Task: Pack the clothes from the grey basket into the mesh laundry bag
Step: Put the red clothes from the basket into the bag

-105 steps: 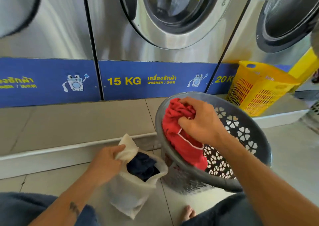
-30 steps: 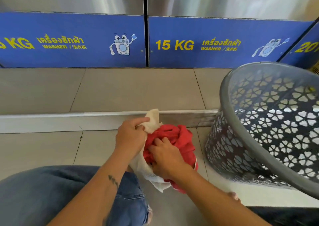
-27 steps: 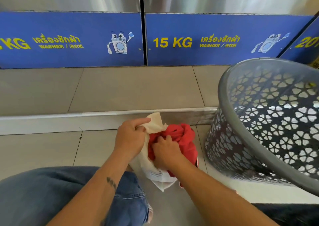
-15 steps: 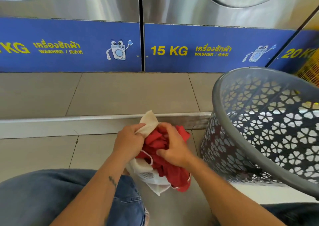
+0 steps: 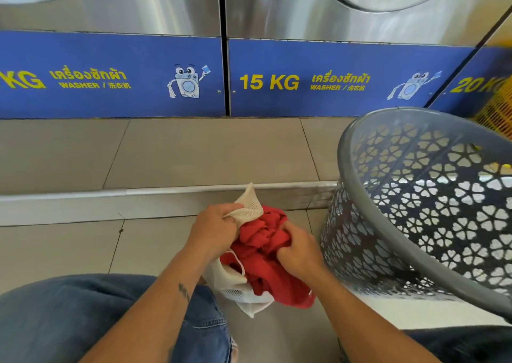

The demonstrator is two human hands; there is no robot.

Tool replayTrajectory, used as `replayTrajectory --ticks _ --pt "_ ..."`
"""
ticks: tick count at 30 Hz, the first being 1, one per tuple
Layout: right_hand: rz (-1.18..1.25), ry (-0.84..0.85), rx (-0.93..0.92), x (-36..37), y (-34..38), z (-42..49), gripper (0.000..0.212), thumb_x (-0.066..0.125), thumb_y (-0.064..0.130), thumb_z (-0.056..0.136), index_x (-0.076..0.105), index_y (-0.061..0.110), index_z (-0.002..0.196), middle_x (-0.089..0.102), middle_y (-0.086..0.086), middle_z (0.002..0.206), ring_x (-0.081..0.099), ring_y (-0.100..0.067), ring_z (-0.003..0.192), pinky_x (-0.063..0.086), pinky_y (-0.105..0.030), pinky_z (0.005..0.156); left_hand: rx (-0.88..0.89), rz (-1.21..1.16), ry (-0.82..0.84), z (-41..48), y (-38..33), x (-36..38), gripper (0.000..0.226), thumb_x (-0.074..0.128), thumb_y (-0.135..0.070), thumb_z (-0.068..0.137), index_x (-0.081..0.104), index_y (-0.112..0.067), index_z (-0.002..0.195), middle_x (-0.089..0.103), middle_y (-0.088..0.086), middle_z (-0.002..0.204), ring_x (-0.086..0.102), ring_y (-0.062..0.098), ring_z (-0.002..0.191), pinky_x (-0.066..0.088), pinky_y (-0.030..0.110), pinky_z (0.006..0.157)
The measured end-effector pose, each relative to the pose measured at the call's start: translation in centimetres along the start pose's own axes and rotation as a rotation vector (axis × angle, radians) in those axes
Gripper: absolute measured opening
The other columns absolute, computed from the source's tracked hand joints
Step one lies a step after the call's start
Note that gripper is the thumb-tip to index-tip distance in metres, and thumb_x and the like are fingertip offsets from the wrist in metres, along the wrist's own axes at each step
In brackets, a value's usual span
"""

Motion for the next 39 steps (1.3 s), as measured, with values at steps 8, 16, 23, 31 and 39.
replayTrajectory --ticks 8,16,23,31,39 --pt "0.235 0.05 -0.328 1.0 8.7 -0.8 0.048 0.05 0.008 0.069 0.068 0.031 0.107 0.071 0.009 0.102 0.062 -0.007 0.089 0.047 -0.017 0.081 -0.041 -0.346 -0.17 -0.1 -0.1 -3.1 0.039 0.052 -0.005 0.084 0.076 -0.03 0.103 0.071 -0.008 0.108 0.064 0.012 0.103 0.051 0.032 0.093" --pt "-0.338 0.563 -0.189 9.1 5.3 -0.4 0.047 0.051 0.026 0.094 0.048 0.029 0.141 0.067 -0.012 0.125 0.063 -0.035 0.109 0.05 -0.044 0.098 -0.108 -0.469 -0.081 -2.3 0.4 -2.3 0.037 0.055 0.0 0.088 0.079 -0.027 0.093 0.072 -0.006 0.097 0.067 0.013 0.088 0.051 0.027 0.071" --pt "-0.202 0.527 -0.094 7.0 4.2 0.5 0.058 0.055 0.029 0.091 0.039 0.034 0.147 0.061 -0.007 0.137 0.055 -0.032 0.126 0.042 -0.04 0.106 -0.093 -0.373 -0.146 -1.6 0.1 -2.8 0.037 0.05 -0.006 0.09 0.076 -0.029 0.102 0.068 -0.008 0.105 0.061 0.012 0.094 0.049 0.03 0.076" --pt "-0.029 0.0 -0.059 0.9 2.3 1.4 0.081 0.061 0.041 0.07 0.036 0.037 0.146 0.031 0.0 0.145 0.03 -0.025 0.137 0.038 -0.046 0.113 -0.096 -0.306 -0.195 -0.8 0.1 -3.0 0.037 0.05 -0.009 0.085 0.074 -0.032 0.101 0.068 -0.015 0.098 0.06 0.013 0.095 0.048 0.033 0.079" --pt "-0.104 -0.041 -0.321 3.7 7.7 -0.6 0.031 0.047 0.028 0.083 0.061 0.029 0.111 0.063 0.008 0.111 0.059 -0.017 0.1 0.054 -0.036 0.083 -0.056 -0.283 -0.199 -0.9 0.3 -3.3 0.025 0.057 -0.021 0.088 0.075 -0.034 0.099 0.071 -0.015 0.092 0.064 0.013 0.087 0.052 0.033 0.074"
Point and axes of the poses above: each hand's wrist, its own z-axis towards the middle knuckle, its own x-axis out of the palm, y = z × x, the point moved 10 cm from there along z, towards the middle knuckle
